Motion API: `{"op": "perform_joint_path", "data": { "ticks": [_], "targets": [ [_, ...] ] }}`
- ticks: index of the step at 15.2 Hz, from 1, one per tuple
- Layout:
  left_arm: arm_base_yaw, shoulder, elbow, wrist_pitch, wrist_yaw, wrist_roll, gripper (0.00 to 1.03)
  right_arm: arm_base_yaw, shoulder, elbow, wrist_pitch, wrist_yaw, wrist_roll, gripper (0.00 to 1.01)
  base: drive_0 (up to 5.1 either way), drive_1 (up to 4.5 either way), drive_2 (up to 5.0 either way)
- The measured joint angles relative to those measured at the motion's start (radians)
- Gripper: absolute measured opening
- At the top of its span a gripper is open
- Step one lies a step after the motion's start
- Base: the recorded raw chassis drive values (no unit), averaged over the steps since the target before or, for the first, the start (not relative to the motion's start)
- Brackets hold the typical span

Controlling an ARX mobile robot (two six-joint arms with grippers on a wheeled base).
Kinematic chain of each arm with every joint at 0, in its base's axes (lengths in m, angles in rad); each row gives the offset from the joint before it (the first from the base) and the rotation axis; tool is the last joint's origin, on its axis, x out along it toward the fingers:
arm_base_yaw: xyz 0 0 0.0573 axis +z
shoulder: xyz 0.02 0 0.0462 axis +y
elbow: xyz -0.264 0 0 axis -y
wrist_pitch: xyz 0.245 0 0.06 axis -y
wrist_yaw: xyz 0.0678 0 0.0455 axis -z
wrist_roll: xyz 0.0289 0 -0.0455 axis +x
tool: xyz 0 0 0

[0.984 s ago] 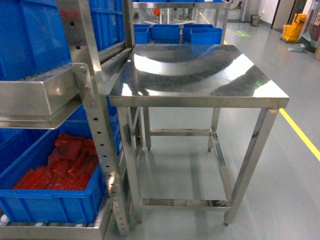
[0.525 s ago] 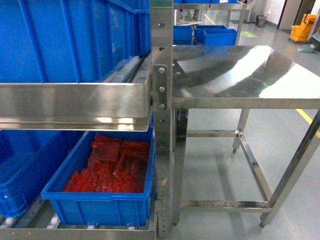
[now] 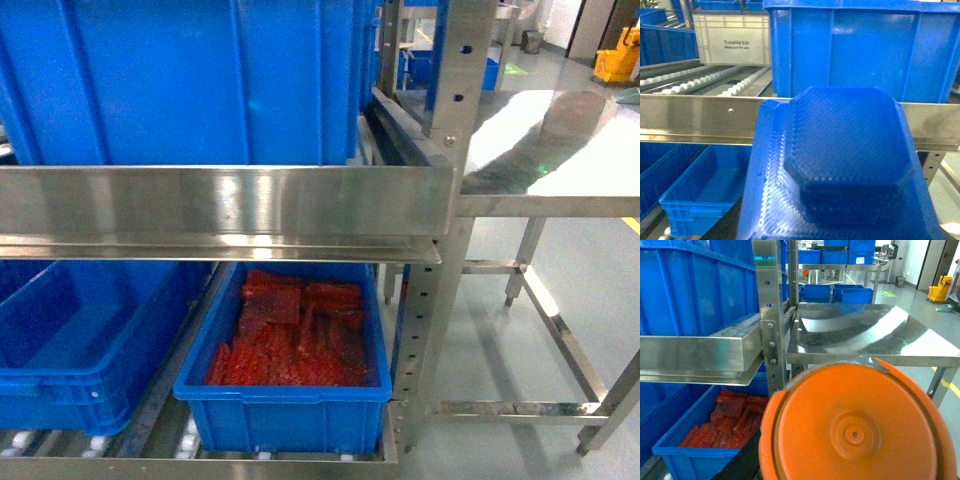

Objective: Sort blue parts and orange caps into right shelf containers

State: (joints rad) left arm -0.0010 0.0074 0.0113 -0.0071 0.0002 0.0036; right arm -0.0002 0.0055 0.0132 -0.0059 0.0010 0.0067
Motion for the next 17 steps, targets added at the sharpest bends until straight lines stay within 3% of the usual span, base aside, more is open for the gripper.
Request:
{"op": "perform_joint_path", "data": {
  "ticks": [9, 17],
  "targets": [
    [0.0, 0.0, 0.0, 0.002, 0.0, 0.0, 0.42, 0.0, 0.0, 0.0, 0.0, 0.0, 0.0, 0.43, -0.1, 2.56, -2.8],
    [0.0, 0.0, 0.0, 0.0, -0.001, 0.0, 0.42, 0.0, 0.0, 0.0, 0.0, -0.002, 0.0, 0.43, -5.1, 2.39, 2.4]
  ]
}}
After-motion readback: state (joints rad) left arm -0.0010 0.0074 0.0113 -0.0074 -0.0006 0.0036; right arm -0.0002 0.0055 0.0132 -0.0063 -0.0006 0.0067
